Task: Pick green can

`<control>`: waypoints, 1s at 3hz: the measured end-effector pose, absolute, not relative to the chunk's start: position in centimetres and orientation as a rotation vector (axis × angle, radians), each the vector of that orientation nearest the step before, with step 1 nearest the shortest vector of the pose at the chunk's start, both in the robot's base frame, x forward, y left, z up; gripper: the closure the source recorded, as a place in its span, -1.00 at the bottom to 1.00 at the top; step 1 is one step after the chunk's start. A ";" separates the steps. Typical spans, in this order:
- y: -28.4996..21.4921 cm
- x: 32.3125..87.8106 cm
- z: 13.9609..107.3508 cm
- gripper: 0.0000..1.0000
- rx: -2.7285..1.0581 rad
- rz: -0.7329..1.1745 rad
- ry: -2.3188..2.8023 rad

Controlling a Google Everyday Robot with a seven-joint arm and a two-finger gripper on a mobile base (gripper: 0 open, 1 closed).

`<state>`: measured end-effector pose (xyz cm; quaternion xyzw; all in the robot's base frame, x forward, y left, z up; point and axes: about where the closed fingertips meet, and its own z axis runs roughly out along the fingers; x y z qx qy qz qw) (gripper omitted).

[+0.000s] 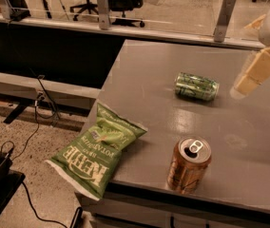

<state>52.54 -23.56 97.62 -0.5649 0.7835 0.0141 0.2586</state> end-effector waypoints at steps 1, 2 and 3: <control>-23.0 56.1 95.1 -1.00 -1.457 0.164 2.080; -22.5 58.4 91.2 -1.00 -1.409 0.246 2.044; -21.9 59.8 87.1 -1.00 -1.401 0.299 2.033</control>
Offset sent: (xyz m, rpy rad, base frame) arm 0.0846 0.0134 -0.1252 0.3107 -0.0017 -0.0057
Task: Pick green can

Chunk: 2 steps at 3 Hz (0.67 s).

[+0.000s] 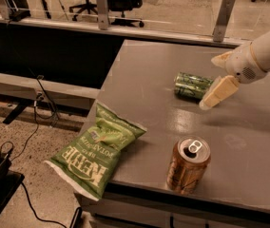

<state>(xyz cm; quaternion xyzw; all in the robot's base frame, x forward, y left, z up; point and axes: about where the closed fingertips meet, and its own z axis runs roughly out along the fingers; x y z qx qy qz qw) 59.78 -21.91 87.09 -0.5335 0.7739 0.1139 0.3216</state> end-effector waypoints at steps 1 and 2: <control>-21.7 60.4 84.4 -0.65 -1.413 0.311 2.046; -21.6 60.6 83.0 -0.17 -1.417 0.322 2.055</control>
Offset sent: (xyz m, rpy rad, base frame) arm 0.0107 -0.0007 -0.0541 -0.0078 0.0422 0.0032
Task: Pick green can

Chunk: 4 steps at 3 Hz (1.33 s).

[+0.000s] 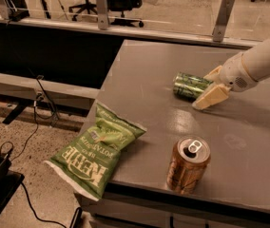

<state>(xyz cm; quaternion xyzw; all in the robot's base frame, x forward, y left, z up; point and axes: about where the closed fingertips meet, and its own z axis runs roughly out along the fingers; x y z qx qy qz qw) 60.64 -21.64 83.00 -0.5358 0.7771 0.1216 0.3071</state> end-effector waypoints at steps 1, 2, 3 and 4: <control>-21.7 60.7 83.0 0.27 -1.415 0.329 2.055; -21.7 60.7 83.1 0.74 -1.415 0.329 2.054; -22.4 60.5 85.4 0.78 -1.380 0.367 1.989; -22.7 60.2 88.2 1.00 -1.378 0.398 1.911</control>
Offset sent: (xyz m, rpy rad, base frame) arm -0.0017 -0.0238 0.0432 0.1607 -0.0944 -0.0148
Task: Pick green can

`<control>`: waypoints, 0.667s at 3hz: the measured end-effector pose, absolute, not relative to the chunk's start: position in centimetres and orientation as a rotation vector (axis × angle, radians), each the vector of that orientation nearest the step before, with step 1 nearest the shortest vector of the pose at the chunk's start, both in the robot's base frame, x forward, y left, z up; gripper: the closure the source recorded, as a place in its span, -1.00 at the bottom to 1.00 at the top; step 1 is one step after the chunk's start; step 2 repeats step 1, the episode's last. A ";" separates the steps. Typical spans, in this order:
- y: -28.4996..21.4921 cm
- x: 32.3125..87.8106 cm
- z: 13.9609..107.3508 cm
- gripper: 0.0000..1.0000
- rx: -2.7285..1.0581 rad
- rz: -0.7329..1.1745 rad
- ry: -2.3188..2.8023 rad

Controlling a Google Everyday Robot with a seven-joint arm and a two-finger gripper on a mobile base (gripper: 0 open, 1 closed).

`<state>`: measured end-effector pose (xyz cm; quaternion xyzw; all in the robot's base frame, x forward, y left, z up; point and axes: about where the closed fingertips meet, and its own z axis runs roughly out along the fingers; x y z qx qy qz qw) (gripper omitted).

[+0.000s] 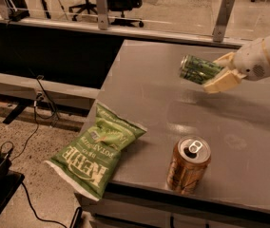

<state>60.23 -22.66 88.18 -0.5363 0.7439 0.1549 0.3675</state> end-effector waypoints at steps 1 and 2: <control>-22.6 60.3 88.6 1.00 -1.376 0.399 1.902; -22.6 60.3 88.6 1.00 -1.376 0.399 1.902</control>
Offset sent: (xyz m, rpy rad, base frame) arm 0.0000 0.0000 0.0000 0.0000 0.0000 0.0000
